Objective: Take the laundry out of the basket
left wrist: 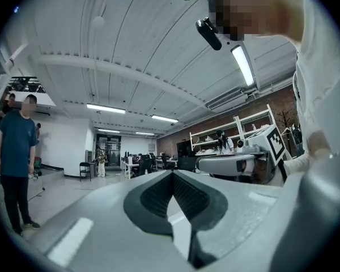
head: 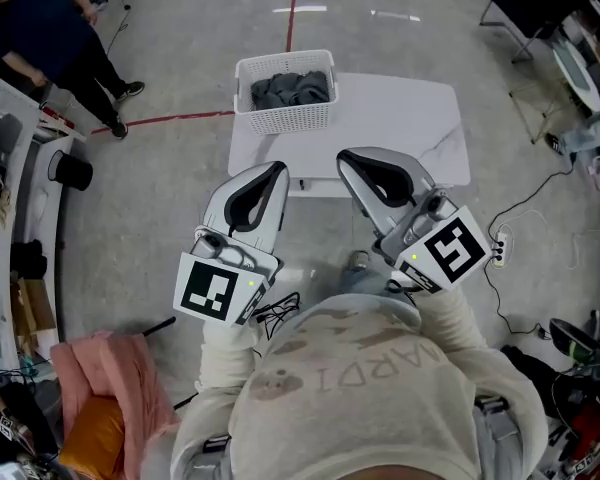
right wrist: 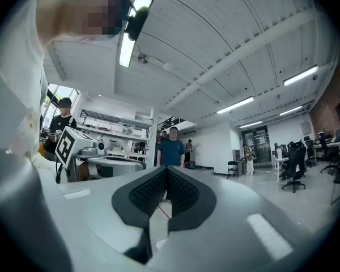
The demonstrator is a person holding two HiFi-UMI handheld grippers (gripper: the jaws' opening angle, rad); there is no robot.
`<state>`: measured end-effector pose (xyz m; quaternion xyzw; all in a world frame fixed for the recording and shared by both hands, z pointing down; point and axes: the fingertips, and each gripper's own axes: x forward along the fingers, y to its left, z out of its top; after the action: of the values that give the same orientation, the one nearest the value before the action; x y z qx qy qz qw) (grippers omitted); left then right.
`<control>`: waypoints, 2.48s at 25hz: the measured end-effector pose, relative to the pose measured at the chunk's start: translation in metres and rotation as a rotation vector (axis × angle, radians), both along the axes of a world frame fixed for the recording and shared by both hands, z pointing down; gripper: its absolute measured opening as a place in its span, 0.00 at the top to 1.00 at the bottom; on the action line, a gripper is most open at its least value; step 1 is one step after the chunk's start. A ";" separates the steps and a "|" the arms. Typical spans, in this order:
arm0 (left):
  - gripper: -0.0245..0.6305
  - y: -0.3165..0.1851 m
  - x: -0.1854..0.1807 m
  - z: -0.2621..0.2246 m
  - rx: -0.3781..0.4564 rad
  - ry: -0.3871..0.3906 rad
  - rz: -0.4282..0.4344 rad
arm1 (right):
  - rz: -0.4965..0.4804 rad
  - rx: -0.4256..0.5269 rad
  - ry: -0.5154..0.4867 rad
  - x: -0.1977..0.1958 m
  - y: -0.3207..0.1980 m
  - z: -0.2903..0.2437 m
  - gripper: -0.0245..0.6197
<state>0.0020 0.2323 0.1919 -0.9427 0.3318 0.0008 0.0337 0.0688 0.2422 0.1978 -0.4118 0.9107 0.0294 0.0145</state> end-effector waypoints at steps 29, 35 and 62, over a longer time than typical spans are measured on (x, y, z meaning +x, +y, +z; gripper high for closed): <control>0.96 -0.206 0.082 0.025 -0.052 -0.043 -0.166 | -0.143 -0.087 0.007 0.095 -0.203 0.036 0.92; 0.96 -0.272 0.067 0.023 -0.065 -0.046 -0.161 | -0.152 -0.104 0.011 0.081 -0.270 0.035 0.92; 0.96 -0.447 0.008 0.088 -0.173 -0.044 -0.297 | -0.348 -0.454 0.334 0.016 -0.475 0.224 0.92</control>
<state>0.0101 -0.2145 0.2797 -0.8825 0.4655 -0.0535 -0.0403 0.0850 -0.2327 0.4214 -0.2324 0.9404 -0.1103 -0.2222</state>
